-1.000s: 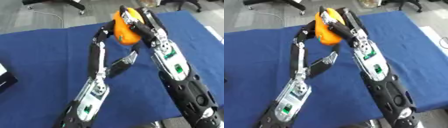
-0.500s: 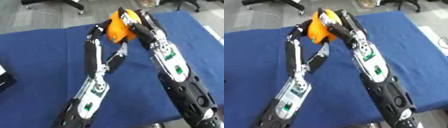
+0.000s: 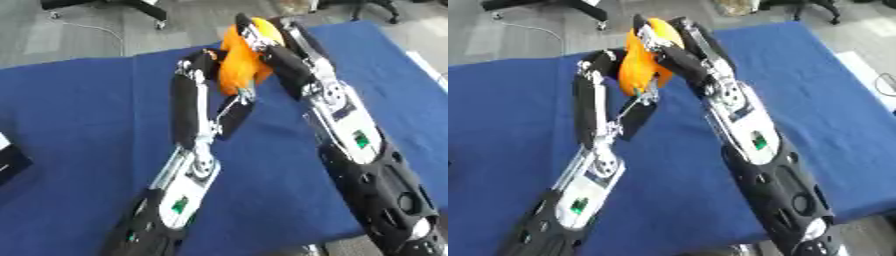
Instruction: Pick up the objects with one hand, pass them to the other hand, and then place them into the box on the other side of the table.
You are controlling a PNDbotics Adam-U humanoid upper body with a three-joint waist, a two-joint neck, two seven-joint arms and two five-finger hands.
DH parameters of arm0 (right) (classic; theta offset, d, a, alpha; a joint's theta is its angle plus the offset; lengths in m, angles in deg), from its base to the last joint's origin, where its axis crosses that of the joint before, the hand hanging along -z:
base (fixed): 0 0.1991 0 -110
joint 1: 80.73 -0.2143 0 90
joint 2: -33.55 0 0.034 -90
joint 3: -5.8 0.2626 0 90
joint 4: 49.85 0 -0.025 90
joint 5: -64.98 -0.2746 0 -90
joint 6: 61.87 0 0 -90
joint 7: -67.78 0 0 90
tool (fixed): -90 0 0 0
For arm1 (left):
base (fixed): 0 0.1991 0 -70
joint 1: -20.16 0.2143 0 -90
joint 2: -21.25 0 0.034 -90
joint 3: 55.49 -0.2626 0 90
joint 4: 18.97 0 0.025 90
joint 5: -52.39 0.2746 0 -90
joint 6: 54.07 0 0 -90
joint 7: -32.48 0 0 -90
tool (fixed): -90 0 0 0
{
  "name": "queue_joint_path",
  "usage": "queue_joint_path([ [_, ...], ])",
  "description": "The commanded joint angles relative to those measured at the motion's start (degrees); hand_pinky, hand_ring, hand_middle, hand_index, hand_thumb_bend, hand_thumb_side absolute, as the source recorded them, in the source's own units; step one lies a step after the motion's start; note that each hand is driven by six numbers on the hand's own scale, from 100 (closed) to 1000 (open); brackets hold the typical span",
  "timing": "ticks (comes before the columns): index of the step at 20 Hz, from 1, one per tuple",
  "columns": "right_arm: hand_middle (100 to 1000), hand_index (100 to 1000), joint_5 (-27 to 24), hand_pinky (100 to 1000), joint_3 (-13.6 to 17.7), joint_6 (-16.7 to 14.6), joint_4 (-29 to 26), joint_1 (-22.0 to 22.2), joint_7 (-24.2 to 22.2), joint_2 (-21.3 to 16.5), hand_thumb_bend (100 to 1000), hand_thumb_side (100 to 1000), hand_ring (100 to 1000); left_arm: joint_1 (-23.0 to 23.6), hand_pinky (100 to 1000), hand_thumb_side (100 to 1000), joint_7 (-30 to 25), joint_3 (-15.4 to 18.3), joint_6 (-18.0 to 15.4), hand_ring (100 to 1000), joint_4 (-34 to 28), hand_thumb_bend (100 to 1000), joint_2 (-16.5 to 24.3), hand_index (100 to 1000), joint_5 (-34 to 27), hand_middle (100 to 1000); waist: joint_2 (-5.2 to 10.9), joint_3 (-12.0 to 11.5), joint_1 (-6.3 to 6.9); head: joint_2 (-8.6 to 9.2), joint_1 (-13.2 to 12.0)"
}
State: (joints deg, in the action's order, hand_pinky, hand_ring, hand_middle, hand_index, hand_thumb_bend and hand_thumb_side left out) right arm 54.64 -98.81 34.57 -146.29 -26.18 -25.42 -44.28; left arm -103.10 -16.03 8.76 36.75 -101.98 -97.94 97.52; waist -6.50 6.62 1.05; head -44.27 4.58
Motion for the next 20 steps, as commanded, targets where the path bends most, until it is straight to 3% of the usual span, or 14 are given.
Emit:
queue_joint_path([
  [1, 100, 176, -0.34, 515, -0.33, -0.09, -1.94, -0.94, -1.11, -0.21, 100, 424, 321, -1.10, 224, 264, 0.69, 0.10, -1.51, 177, -0.59, 100, -0.64, 276, -0.78, 131, -0.48, 0.05, -0.86, 0.15, -0.18],
  [2, 100, 195, -0.18, 524, -0.35, 0.00, -2.02, -0.86, -2.08, -0.23, 100, 422, 334, -1.08, 216, 266, 1.23, 0.22, -1.86, 170, -0.82, 100, -0.57, 267, -1.08, 121, -0.47, 0.07, -0.85, 0.15, -0.21],
  [4, 100, 387, 0.69, 576, -0.16, 0.07, -2.38, -0.65, -5.33, -0.32, 100, 434, 423, -1.03, 205, 317, 2.29, 0.56, -2.42, 159, -1.61, 100, -0.28, 251, -1.89, 105, -0.43, 0.09, -0.82, 0.15, -0.45],
  [5, 128, 420, 1.71, 585, 0.00, -0.09, -2.81, -0.60, -7.95, -0.49, 100, 406, 441, -0.99, 205, 269, 2.81, 0.78, -2.61, 159, -2.25, 100, 0.01, 250, -2.41, 104, -0.40, 0.12, -0.80, 0.15, -0.71],
  [6, 233, 520, 3.26, 618, 0.38, -0.42, -3.40, -0.63, -11.21, -0.84, 100, 369, 490, -0.94, 205, 277, 3.20, 0.98, -2.73, 158, -3.04, 100, 0.49, 246, -3.13, 102, -0.34, 0.17, -0.76, 0.15, -1.15],
  [10, 444, 726, 14.86, 700, 3.80, -2.79, -6.26, -1.13, -23.85, -3.38, 100, 332, 612, -0.81, 210, 281, 2.81, 1.46, -2.76, 162, -7.74, 100, 4.09, 246, -7.24, 105, -0.05, 0.40, -0.57, 0.15, -2.69],
  [13, 492, 763, 20.95, 714, 6.50, -4.53, -7.69, -1.04, -28.02, -4.86, 100, 378, 634, -0.34, 214, 284, 2.15, 2.41, -2.07, 167, -12.29, 100, 7.05, 251, -11.04, 112, 0.07, 0.41, -0.38, 0.15, -3.35],
  [20, 521, 778, 23.78, 723, 13.38, -6.10, -8.78, 1.52, -28.16, -8.40, 100, 444, 645, 1.61, 225, 301, 2.96, 7.37, 0.86, 178, -23.05, 100, 14.09, 256, -18.41, 121, 0.28, 0.34, 0.12, 0.15, -5.13],
])
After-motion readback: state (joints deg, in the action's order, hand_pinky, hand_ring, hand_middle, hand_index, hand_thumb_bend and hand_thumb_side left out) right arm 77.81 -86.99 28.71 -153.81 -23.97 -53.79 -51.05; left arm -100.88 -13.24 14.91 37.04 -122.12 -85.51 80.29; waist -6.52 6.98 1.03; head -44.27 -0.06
